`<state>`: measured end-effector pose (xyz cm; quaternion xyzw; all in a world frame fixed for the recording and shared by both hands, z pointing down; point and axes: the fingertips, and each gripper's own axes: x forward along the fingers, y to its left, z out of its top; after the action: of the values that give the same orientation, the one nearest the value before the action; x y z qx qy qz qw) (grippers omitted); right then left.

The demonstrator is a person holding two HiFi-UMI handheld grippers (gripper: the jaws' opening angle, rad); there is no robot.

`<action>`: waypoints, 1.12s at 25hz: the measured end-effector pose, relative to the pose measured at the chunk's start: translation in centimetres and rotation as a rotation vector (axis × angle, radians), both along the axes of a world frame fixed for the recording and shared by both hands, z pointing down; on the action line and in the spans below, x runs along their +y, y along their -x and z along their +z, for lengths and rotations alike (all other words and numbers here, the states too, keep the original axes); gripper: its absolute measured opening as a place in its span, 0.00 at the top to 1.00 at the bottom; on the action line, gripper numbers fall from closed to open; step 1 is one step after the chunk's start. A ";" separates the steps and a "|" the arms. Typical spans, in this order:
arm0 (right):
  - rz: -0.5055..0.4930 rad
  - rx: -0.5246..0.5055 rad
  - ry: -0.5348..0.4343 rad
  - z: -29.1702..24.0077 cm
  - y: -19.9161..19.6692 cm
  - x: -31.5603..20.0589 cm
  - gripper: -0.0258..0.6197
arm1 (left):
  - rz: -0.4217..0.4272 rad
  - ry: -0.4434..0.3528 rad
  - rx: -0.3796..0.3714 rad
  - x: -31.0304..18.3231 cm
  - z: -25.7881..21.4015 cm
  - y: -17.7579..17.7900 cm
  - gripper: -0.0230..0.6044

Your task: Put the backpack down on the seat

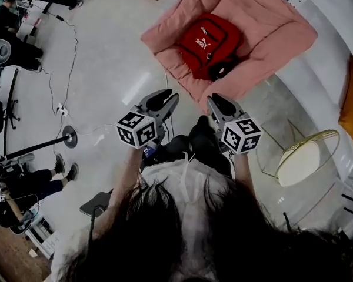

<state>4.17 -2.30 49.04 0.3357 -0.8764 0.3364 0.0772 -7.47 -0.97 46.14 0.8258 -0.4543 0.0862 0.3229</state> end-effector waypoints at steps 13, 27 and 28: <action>-0.044 0.019 -0.033 -1.3 7.1 8.1 0.82 | -0.040 -0.077 0.042 7.7 -1.3 5.6 0.77; -0.022 0.065 -0.094 -3.6 11.0 20.5 0.86 | -0.040 -0.082 0.092 20.5 -1.1 10.0 0.77; -0.020 0.066 -0.095 -3.6 10.8 21.1 0.86 | -0.035 -0.084 0.098 21.0 -1.1 9.7 0.77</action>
<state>-6.63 18.85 45.40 0.3412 -0.8916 0.2826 0.0935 -17.17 20.03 45.03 0.8339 -0.4554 0.0207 0.3111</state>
